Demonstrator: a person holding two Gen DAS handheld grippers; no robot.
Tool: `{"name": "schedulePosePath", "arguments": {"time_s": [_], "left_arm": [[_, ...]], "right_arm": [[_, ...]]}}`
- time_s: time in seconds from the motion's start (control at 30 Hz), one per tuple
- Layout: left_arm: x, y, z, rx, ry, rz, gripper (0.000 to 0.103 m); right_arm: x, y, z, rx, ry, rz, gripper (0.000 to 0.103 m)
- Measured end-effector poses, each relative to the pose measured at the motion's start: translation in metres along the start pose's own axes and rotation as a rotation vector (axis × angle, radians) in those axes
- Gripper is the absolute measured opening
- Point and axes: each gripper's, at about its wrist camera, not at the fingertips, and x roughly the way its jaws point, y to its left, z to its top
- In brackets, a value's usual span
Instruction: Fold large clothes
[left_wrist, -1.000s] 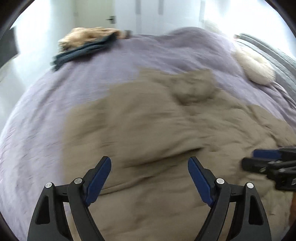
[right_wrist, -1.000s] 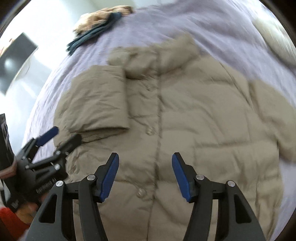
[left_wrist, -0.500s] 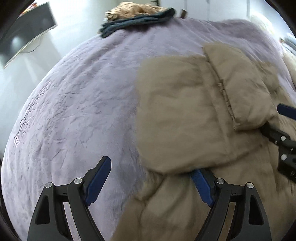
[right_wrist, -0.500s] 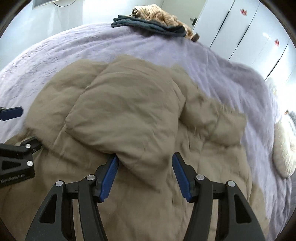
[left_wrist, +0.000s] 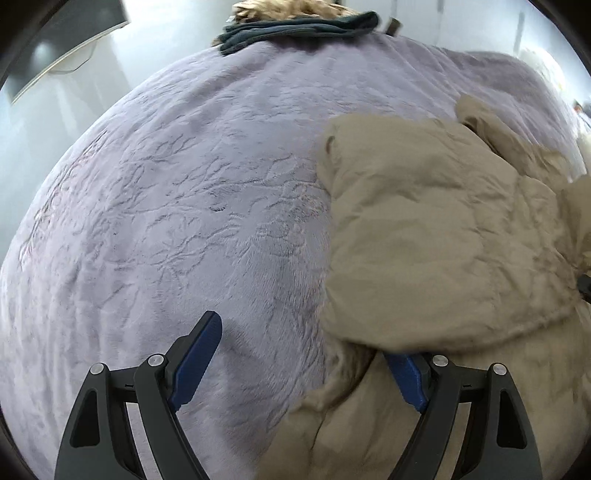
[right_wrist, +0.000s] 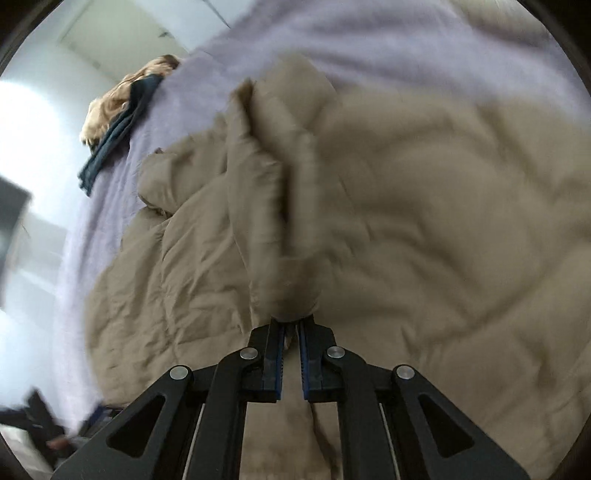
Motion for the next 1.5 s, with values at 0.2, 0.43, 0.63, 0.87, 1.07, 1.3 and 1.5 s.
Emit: {"name": "schedulePosePath", "arguments": {"time_s": [0.2,0.43,0.63,0.87,1.07,1.3,1.5], "left_arm": [[-0.039,0.025,0.010,0.017,-0.004,-0.224,0.086],[0.032,0.060,0.085,-0.266,0.126,-0.495,0.086],[0.080,0.036,0.111,-0.318,0.195,-0.595,0.061],[0.010,-0.036,0.106,0.171,-0.104,-0.303,0.022],[0.046,-0.027,0.110,0.171,-0.045,-0.218,0.023],[0.017,0.002,0.111,0.090,-0.064,-0.201,0.023],[-0.018,0.019,0.104,0.058,-0.103,-0.169,0.023]], "right_arm": [[-0.017,-0.028,-0.001,0.064,0.022,0.122,0.063],[0.003,-0.051,0.011,0.259,0.048,0.249,0.055],[0.014,-0.042,0.009,0.207,0.054,0.166,0.009],[0.005,-0.058,-0.013,0.171,0.054,0.093,0.009],[0.018,-0.044,-0.001,0.113,0.036,0.073,0.009],[-0.006,-0.044,-0.006,0.086,0.070,0.046,0.033],[-0.059,-0.054,-0.009,0.028,-0.058,-0.011,0.039]]}}
